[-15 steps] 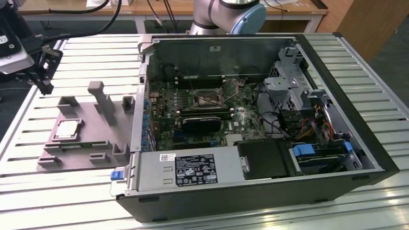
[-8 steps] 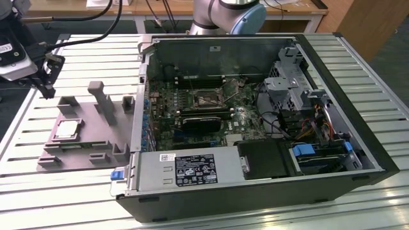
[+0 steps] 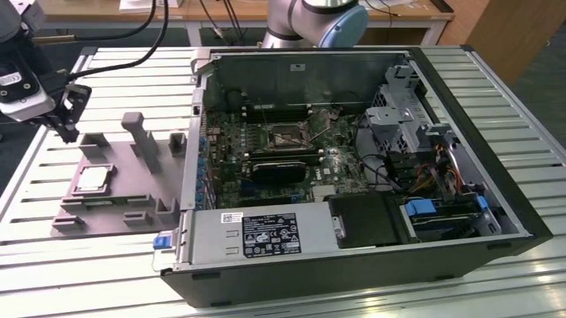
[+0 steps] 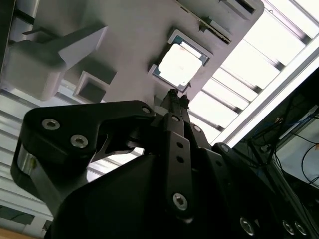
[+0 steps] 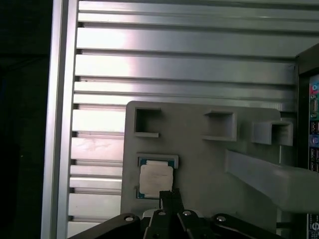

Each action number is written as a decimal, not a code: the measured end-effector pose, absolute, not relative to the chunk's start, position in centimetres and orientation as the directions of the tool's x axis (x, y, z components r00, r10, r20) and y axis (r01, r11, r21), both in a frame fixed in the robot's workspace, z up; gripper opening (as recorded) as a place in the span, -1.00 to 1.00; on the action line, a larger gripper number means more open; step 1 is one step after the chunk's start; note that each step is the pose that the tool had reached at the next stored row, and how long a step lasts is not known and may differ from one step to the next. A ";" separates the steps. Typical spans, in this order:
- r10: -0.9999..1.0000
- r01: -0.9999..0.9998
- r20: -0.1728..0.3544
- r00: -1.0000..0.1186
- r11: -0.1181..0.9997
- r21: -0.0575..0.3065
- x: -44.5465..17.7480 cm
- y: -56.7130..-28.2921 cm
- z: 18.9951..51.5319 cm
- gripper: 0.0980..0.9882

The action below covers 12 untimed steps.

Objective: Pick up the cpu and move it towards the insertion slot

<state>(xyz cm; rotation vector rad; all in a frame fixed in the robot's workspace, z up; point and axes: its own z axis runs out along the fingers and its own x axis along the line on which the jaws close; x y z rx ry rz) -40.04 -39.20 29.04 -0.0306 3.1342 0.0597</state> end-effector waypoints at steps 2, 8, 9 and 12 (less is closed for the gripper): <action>-0.020 -0.020 -0.011 -1.000 0.999 0.038 -40.3 -39.2 28.7 -0.99; -0.020 -0.021 -0.020 -1.000 0.999 0.038 -41.0 -39.2 27.7 -0.99; -0.020 -0.021 -0.021 -1.000 0.999 0.038 -41.1 -39.2 27.6 -0.99; -0.020 -0.021 -0.025 -0.999 0.999 0.038 -41.4 -39.2 27.1 -0.99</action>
